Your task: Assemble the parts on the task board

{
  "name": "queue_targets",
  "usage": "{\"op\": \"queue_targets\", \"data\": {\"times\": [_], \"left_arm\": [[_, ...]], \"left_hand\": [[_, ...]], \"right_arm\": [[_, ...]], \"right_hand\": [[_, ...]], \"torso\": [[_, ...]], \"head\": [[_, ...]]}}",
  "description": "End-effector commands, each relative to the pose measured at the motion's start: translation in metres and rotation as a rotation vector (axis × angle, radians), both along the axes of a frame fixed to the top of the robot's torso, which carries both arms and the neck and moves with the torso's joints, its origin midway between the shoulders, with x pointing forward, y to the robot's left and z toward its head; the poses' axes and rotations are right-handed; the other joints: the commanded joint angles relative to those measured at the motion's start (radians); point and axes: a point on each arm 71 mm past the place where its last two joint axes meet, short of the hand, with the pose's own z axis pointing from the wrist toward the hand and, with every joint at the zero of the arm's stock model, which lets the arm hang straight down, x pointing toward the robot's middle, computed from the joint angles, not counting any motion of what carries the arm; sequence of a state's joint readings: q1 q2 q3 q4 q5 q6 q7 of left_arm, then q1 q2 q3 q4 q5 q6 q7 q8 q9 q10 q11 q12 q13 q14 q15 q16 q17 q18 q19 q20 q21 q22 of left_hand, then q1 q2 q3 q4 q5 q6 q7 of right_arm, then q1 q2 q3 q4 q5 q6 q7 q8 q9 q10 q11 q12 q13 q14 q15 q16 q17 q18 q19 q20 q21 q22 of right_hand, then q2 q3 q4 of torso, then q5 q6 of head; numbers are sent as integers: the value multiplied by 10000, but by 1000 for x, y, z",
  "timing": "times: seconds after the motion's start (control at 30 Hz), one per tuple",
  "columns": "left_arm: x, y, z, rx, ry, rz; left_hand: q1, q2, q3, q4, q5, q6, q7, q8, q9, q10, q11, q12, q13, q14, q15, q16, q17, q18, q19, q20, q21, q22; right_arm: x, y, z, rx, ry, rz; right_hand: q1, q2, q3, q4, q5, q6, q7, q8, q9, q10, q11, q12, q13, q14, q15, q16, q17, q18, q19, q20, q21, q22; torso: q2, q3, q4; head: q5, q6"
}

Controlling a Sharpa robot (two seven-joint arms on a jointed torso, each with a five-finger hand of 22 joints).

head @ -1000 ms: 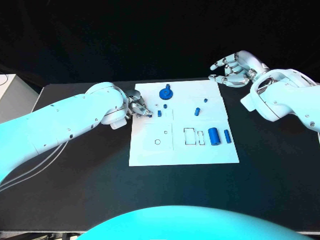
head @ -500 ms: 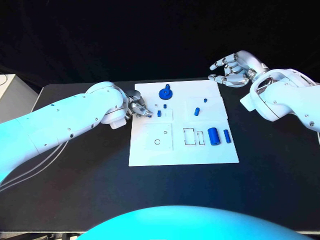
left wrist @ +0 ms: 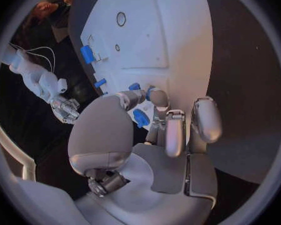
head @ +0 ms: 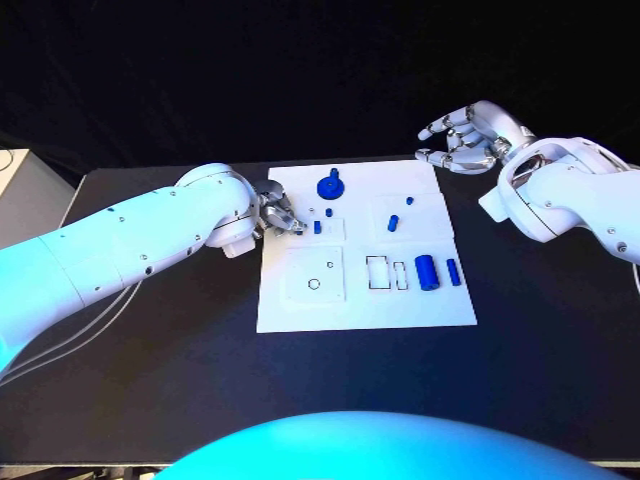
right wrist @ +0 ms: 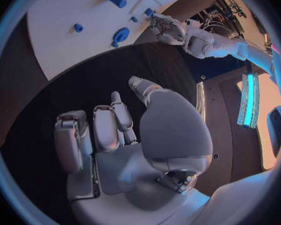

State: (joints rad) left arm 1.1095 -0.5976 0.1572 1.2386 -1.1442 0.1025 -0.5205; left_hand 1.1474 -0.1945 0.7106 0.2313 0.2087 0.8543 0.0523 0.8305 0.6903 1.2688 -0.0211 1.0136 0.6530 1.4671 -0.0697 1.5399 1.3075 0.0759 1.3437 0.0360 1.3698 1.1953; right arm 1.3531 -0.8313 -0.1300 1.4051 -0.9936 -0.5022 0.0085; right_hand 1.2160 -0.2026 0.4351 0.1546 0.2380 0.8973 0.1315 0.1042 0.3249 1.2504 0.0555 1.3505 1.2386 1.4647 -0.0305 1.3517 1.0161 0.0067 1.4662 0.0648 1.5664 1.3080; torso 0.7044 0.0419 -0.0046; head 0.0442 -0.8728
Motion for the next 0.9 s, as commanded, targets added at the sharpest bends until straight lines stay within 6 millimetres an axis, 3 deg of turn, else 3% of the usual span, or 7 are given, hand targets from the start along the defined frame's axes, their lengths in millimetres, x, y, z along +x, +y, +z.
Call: {"op": "queue_targets", "data": {"times": [0.03,0.27,0.7,0.9], "left_arm": [[-1,-4,-1,-218,58,42],[-1,-4,-1,-267,113,95],[0,3,-3,-11,201,307],[0,4,-3,43,160,360]], "left_hand": [[-140,-26,2140,-2224,-25,22,-14,-14,0,40,-20,-89,-75,878,-48,-2,2085,75,-65,10,-25,-9],[-369,-145,1765,-2057,-75,-19,-65,-39,-19,47,-43,-111,-108,874,-53,-11,2071,83,-95,18,-66,-40],[-576,-301,-63,-1364,-178,175,-166,-107,-167,-184,-107,-238,-388,855,-114,-51,2014,116,-185,-41,-243,-223],[-520,-321,-473,-1220,-190,200,-165,-100,-184,-230,-106,-270,-478,861,-113,-37,2038,116,-180,-43,-259,-226]], "right_arm": [[0,2,0,-35,-25,150],[0,2,0,-30,-24,154],[0,2,0,-15,-43,158],[0,2,0,-9,-59,164]], "right_hand": [[-71,-9,18,53,56,-2,100,-36,15,9,19,-5,-3,50,53,-57,9,-67,1046,77,44,2628],[-71,-9,18,53,56,-2,100,-36,15,9,19,-5,-3,50,53,-57,9,-67,1046,77,44,2628],[-71,-9,18,53,56,-2,100,-36,15,9,19,-5,-3,50,53,-57,9,-67,1046,77,44,2628],[-71,-9,18,53,56,-2,100,-36,15,9,19,-5,-3,50,53,-57,9,-67,1046,77,44,2628]], "torso": [[3,1,2],[-5,-6,17],[-7,-12,14],[-12,-16,8]], "head": [[-21,2],[-41,2],[-42,2],[-45,2]]}}
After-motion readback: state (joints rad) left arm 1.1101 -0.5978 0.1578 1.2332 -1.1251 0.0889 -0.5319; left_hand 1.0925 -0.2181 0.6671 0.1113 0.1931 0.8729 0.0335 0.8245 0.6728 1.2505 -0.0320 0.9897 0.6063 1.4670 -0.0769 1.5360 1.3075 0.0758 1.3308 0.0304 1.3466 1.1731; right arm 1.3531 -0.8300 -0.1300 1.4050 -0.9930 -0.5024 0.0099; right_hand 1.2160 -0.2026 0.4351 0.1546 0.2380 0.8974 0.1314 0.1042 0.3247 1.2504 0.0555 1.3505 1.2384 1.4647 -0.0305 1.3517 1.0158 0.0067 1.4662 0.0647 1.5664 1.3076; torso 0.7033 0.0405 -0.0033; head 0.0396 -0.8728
